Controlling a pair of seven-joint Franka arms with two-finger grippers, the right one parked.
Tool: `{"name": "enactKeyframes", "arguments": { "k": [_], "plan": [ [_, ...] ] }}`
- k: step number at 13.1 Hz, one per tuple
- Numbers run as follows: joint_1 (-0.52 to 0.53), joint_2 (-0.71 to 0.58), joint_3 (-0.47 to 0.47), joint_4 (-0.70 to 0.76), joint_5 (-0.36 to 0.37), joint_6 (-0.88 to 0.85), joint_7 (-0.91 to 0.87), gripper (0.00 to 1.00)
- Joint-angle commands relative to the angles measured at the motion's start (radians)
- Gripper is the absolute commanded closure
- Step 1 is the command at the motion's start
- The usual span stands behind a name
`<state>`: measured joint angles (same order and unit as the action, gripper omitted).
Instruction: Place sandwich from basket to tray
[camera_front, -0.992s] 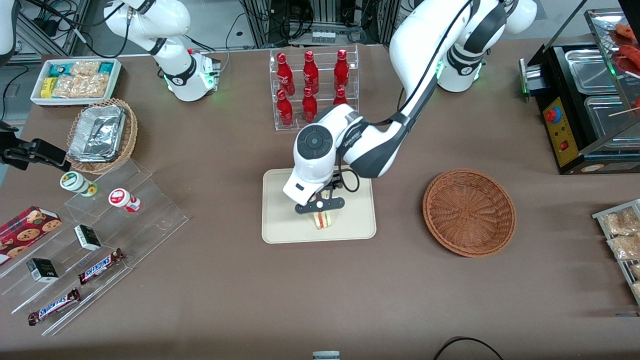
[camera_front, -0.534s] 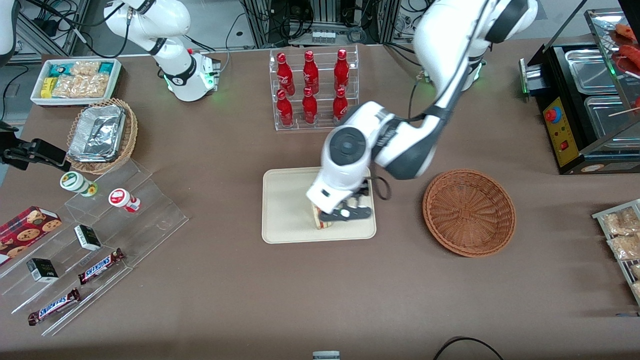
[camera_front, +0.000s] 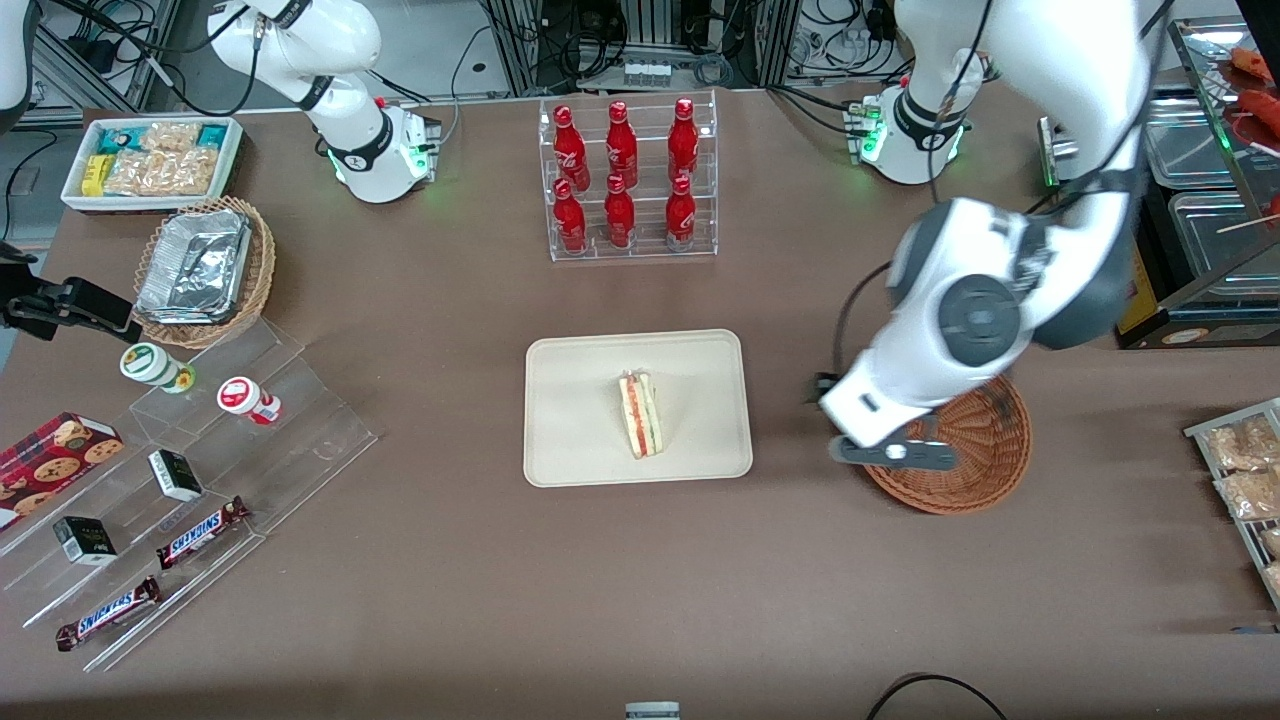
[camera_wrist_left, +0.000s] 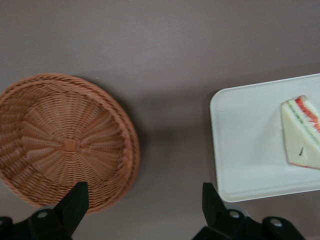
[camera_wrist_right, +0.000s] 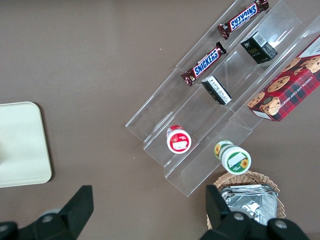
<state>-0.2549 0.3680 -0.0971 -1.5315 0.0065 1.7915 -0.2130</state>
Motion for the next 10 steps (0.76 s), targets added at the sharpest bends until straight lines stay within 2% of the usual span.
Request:
{"name": "enactKeyframes", "arguments": {
  "k": [1,2,4,10],
  "plan": [
    [0.084,-0.133,-0.01,-0.078,0.006,-0.083,0.111,0.0],
    [0.132,-0.168,-0.012,-0.072,0.003,-0.151,0.15,0.0],
    [0.152,-0.234,-0.009,-0.076,0.003,-0.216,0.207,0.0],
    [0.207,-0.325,0.007,-0.072,0.007,-0.283,0.218,0.0]
  ]
}}
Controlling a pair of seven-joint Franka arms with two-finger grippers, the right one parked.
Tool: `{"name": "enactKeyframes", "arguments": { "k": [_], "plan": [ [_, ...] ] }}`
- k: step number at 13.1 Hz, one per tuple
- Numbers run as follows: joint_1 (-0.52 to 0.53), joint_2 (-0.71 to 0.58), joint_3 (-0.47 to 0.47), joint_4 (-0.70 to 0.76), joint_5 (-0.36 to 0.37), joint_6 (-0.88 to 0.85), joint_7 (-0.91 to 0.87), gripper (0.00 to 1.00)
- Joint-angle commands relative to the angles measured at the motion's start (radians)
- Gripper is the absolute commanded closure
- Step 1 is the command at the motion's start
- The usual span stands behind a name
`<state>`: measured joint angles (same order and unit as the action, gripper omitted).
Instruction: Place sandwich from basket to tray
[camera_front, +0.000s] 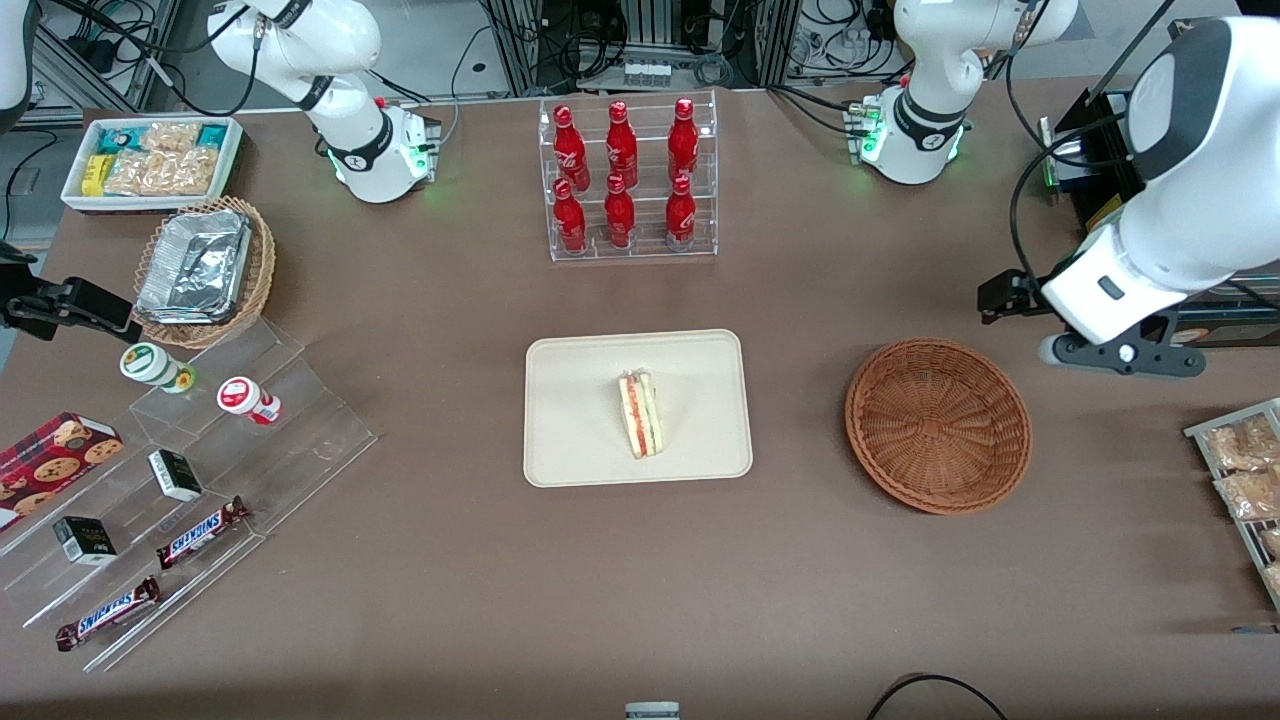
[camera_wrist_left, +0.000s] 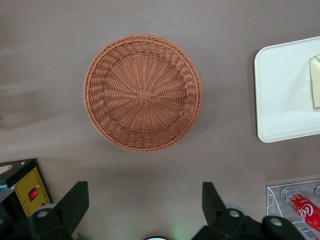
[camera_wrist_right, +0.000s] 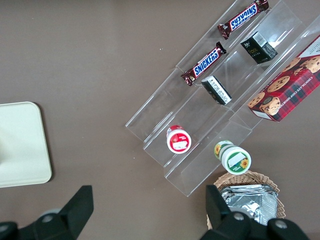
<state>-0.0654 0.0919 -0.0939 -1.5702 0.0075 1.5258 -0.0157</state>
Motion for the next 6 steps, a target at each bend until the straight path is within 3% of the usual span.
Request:
{"name": "enactKeyframes", "arguments": {
  "k": [1,6],
  "plan": [
    [0.016,-0.05,0.017,-0.03,0.005,-0.022,0.02,0.0],
    [0.015,-0.086,0.023,-0.01,0.0,-0.057,0.051,0.0]
  ]
}}
